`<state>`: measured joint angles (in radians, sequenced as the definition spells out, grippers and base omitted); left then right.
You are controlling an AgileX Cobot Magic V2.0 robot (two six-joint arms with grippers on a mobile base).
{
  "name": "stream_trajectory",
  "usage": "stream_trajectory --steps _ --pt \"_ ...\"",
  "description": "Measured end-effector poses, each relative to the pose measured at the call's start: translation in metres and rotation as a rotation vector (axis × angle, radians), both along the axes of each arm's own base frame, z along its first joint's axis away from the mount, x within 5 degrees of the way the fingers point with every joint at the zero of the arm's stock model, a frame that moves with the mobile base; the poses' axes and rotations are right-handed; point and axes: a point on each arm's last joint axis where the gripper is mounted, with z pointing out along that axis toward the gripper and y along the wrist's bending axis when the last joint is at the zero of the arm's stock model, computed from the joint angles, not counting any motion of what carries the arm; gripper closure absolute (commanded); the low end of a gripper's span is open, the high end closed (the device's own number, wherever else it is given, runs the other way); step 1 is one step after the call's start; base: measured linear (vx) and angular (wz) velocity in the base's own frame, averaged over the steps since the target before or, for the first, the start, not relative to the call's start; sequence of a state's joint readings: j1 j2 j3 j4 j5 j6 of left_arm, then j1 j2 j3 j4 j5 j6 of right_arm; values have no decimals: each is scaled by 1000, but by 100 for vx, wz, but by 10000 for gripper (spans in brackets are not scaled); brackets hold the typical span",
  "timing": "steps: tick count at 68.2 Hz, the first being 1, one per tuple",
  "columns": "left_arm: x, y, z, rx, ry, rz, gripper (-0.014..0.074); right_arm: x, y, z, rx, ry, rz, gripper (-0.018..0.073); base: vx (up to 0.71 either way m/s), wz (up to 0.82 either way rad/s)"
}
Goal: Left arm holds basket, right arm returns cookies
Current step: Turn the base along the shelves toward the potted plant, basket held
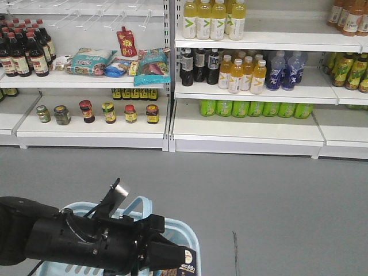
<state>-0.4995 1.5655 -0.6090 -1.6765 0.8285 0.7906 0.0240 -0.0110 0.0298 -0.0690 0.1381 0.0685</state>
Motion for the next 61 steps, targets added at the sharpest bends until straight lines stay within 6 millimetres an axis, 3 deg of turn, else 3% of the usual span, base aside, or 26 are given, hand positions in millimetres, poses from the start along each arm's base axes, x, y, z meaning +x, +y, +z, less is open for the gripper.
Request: stream_trajectory --steps 29,61 --pt "0 0 0 1 0 1 604 0 0 0 0 0 0 568 39 -10" --pt "0 0 0 2 0 1 604 0 0 0 0 0 0 568 31 -45"
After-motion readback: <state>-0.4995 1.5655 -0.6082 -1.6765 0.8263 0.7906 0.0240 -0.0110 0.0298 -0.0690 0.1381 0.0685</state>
